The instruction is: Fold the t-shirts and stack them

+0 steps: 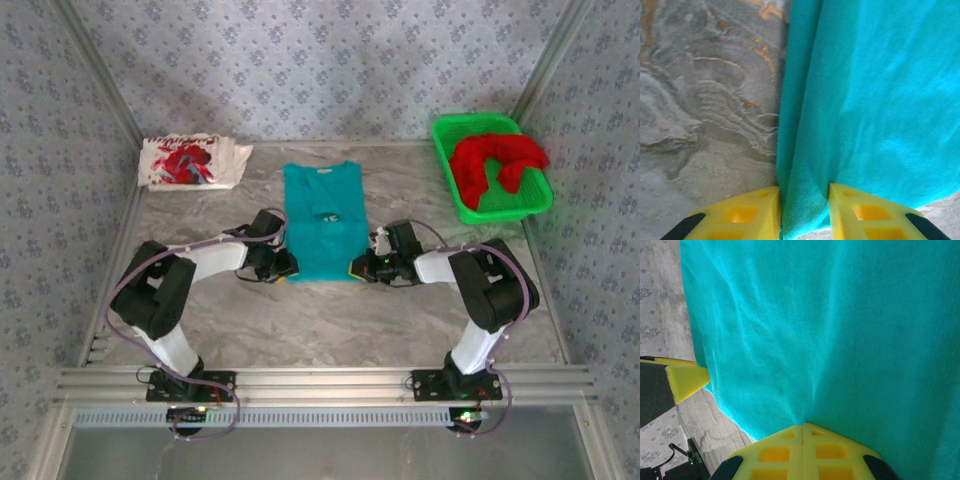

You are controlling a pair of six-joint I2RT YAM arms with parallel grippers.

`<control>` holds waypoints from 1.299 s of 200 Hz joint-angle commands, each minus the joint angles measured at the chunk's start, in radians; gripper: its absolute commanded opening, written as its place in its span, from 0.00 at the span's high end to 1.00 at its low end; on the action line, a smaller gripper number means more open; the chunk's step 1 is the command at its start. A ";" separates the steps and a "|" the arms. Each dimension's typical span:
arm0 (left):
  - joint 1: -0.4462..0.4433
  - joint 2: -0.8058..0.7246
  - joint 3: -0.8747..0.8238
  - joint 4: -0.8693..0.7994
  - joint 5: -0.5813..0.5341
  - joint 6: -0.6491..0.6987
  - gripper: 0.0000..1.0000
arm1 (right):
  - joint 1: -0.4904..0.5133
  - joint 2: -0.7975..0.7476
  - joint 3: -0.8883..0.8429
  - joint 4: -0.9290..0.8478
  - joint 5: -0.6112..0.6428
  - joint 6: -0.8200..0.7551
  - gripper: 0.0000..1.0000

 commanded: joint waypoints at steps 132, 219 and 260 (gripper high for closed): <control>-0.062 0.076 0.068 0.210 0.047 0.011 0.86 | -0.002 0.017 -0.021 -0.043 0.025 0.003 1.00; -0.045 -0.034 0.029 0.110 -0.008 0.042 1.00 | -0.014 -0.022 -0.001 -0.092 0.017 -0.005 1.00; -0.028 -0.080 -0.022 0.072 -0.018 0.057 1.00 | -0.020 -0.157 0.042 -0.246 0.027 -0.044 0.73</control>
